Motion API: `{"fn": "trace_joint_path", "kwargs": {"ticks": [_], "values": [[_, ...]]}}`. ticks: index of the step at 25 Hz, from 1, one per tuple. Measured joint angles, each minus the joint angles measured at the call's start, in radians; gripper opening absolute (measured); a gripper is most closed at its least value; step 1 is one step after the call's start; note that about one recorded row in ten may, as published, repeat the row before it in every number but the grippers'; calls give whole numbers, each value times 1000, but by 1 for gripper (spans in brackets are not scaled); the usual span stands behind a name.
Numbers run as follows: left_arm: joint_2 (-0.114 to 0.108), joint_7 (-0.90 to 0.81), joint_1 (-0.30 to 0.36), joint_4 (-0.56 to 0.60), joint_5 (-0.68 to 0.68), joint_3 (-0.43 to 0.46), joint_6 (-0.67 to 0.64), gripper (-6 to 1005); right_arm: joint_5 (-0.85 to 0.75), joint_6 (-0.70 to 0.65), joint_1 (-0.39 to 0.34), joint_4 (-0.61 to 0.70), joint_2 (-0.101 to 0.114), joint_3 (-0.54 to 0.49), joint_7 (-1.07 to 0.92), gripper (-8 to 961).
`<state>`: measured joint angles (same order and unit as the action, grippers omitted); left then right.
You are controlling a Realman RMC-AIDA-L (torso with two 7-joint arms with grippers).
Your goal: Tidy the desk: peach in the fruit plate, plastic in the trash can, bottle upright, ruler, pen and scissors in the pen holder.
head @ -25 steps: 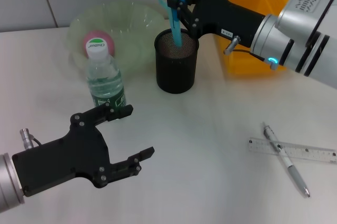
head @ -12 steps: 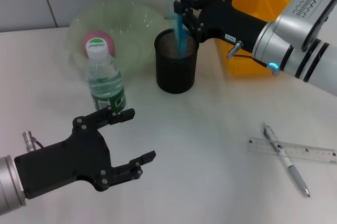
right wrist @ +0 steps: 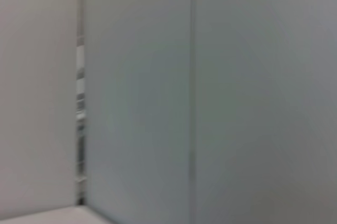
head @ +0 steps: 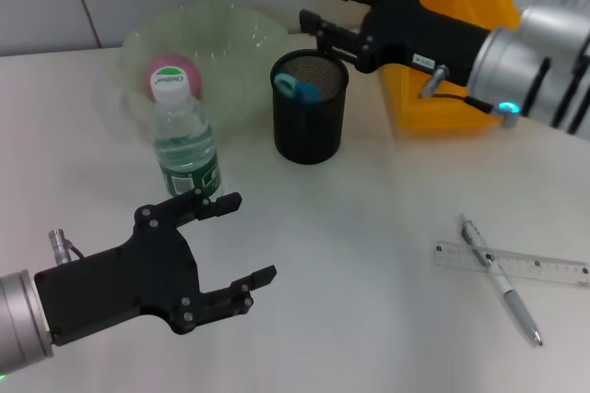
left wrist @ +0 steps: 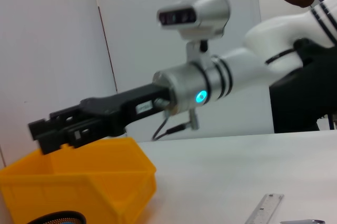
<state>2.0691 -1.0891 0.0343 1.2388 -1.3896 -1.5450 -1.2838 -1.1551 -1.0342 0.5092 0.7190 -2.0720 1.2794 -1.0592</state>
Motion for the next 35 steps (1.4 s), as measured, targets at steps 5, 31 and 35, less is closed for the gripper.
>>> {"fn": "trace_joint_path", "kwargs": {"ticks": [5, 31, 35], "values": [[1, 1, -1, -2, 1, 1, 3, 783, -289, -60, -92, 290, 2, -42, -291, 576], [3, 42, -6, -66, 15, -14, 2, 782, -1299, -966, 145, 930, 74, -273, -949, 839], [3, 42, -7, -68, 22, -15, 1, 781, -1446, -1013, 162, 919, 59, -205, -944, 838]]}}
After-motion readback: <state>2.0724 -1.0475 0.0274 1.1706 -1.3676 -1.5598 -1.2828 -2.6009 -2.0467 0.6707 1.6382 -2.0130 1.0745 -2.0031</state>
